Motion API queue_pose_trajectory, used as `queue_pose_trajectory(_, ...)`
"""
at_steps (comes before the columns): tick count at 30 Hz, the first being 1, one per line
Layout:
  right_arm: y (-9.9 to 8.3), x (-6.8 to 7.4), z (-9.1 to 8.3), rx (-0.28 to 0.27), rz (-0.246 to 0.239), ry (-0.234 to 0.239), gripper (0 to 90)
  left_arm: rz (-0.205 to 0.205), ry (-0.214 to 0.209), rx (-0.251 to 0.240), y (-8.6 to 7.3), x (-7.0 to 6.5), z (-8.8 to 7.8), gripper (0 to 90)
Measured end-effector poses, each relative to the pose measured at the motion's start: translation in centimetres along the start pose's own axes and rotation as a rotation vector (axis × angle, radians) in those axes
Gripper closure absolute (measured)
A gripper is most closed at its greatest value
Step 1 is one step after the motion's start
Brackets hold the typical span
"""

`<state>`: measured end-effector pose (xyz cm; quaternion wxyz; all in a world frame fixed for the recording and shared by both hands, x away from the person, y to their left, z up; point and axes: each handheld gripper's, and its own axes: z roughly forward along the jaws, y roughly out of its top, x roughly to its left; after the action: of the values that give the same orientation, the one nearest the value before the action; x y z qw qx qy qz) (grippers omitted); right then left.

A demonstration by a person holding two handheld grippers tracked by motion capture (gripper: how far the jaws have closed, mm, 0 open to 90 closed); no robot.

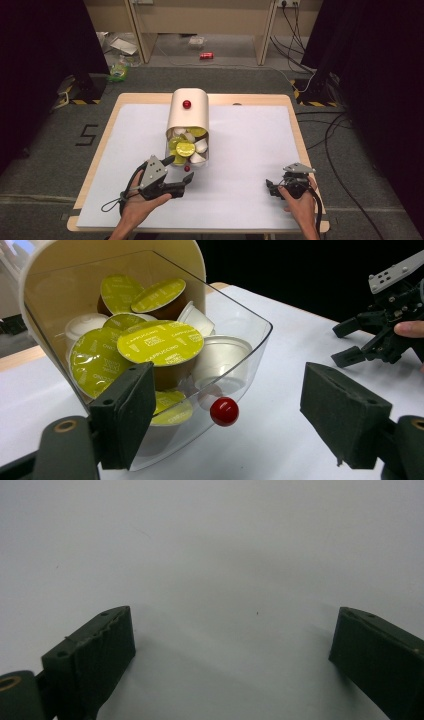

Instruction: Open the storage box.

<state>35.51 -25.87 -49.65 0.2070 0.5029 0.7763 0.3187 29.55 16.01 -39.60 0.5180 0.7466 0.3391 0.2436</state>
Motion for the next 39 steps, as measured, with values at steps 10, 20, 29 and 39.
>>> queue_pose_trajectory(10, 0.0, 0.0, 0.0, 0.000, -0.001, 0.000, 4.3, 0.002, -0.015, 0.013, -0.4, -0.4, -0.4, 21.8)
queue_pose_trajectory(20, 0.0, 0.0, 0.0, 0.000, -0.002, 0.000, 4.3, -0.006, -0.020, 0.009, -0.4, -0.6, -0.7, 21.8)
queue_pose_trajectory(29, 0.0, 0.0, 0.0, 0.000, 0.001, 0.001, 4.3, -0.033, -0.018, -0.021, -0.3, 0.1, -0.8, 22.2)
queue_pose_trajectory(39, 0.0, 0.0, 0.0, 0.000, 0.002, 0.002, 4.3, -0.040, 0.021, -0.041, 0.3, 0.9, -0.5, 22.4)
